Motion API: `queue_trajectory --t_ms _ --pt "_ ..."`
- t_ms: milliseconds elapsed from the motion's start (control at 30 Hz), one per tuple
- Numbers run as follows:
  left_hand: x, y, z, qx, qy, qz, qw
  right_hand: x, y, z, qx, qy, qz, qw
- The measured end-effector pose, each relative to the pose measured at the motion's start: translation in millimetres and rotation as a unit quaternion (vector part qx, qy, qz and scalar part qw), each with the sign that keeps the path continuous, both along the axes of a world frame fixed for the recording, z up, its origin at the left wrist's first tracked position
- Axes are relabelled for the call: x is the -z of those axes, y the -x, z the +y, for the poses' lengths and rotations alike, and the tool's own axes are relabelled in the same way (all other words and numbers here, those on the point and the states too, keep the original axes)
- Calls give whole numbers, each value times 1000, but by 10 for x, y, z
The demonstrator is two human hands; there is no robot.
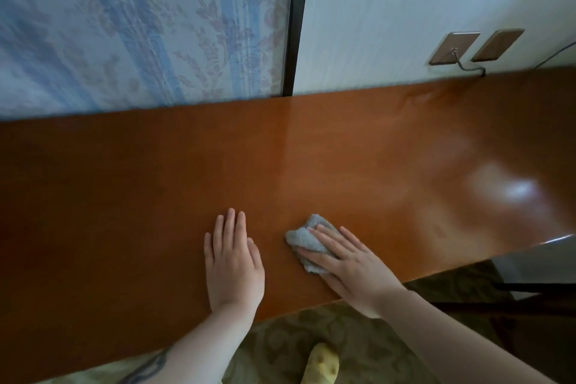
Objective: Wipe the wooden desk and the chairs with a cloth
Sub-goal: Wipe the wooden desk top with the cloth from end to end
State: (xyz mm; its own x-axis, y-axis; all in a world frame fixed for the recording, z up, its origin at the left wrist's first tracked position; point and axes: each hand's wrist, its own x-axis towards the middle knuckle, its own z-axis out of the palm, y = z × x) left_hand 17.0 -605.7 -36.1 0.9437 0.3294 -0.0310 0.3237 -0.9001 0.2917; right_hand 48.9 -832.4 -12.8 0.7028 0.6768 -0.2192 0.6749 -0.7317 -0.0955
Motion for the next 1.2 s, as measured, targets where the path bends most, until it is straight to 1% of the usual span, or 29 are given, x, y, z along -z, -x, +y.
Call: queue_trajectory --t_ms 67,133,167,200,233,300,367,400,433,467,500,533,600,633,667,700,733,767,800,867,900,933,967,1000,1033,1067,1133,1167,1200 --pt "-8 -21 -31 -22 -2 1 1000 16 -338 201 129 -37 7 991" --pt "-34 -42 -62 -37 -8 0 999 51 -496 614 268 -67 -12 961" --pt "-29 -49 -70 -46 -10 1 999 52 -495 813 297 -82 -16 951" --pt "-25 -54 -65 -58 -7 2 998 56 -420 960 282 -92 -16 955" --pt "-23 -55 -53 -70 -1 0 998 69 -294 1022 225 -99 -5 969" --pt "-13 -56 -33 -83 6 -2 997 80 -40 830 36 -90 23 995" --pt "6 -54 -36 -84 7 0 996 23 -20 359 -131 -58 50 989" --pt "7 -54 -41 -83 7 -2 997 12 -108 129 -179 -37 64 981" --pt "12 -54 -46 -82 5 -5 997 24 -238 -70 -196 -20 62 979" --pt "16 -50 -46 -81 0 -6 997 31 -400 -192 -170 -10 37 985" --pt "23 -50 -46 -80 -5 -7 997 54 -565 -225 -104 -12 10 994" --pt "27 -49 -45 -79 -5 -6 997 49 -696 -162 -15 -22 -4 1000" --pt "22 -45 -53 -77 2 1 997 99 -772 196 156 -67 -25 985" --pt "20 -48 -53 -78 5 1 997 134 -704 423 218 -92 -39 971" --pt "15 -54 -55 -79 8 0 997 147 -573 632 250 -116 -43 960" --pt "11 -60 -57 -81 9 -2 997 162 -398 773 240 -135 -48 960" --pt "7 -65 -60 -82 6 -5 997 163 -202 832 193 -143 -43 970" --pt "9 -67 -63 -83 2 -6 997 154 -11 786 121 -134 -29 983" --pt "11 -64 -64 -82 0 -5 997 124 134 653 43 -117 -11 992" --pt "5 -53 -68 -81 3 -7 997 79 194 224 -79 -82 23 993" --pt "-5 -52 -75 -80 5 -9 997 67 119 9 -108 -68 29 991" --pt "-11 -48 -81 -79 6 -9 997 69 -1 -169 -115 -56 21 992" --pt "-14 -45 -83 -79 5 -8 997 93 -157 -284 -97 -51 4 994" --pt "-14 -44 -79 -79 4 -6 997 105 -340 -325 -45 -54 -9 998" --pt "-12 -46 -74 -80 4 -6 997 108 -531 -284 34 -63 -20 997" --pt "-11 -46 -72 -81 6 -6 997 95 -690 -162 131 -79 -28 988" --pt "-12 -34 -69 -80 14 -11 997 85 -829 235 309 -119 -27 943" --pt "-7 -21 -66 -84 20 -17 996 90 -783 457 352 -133 -21 926" --pt "-5 -5 -58 -93 26 -23 995 110 -644 649 342 -139 -24 929"
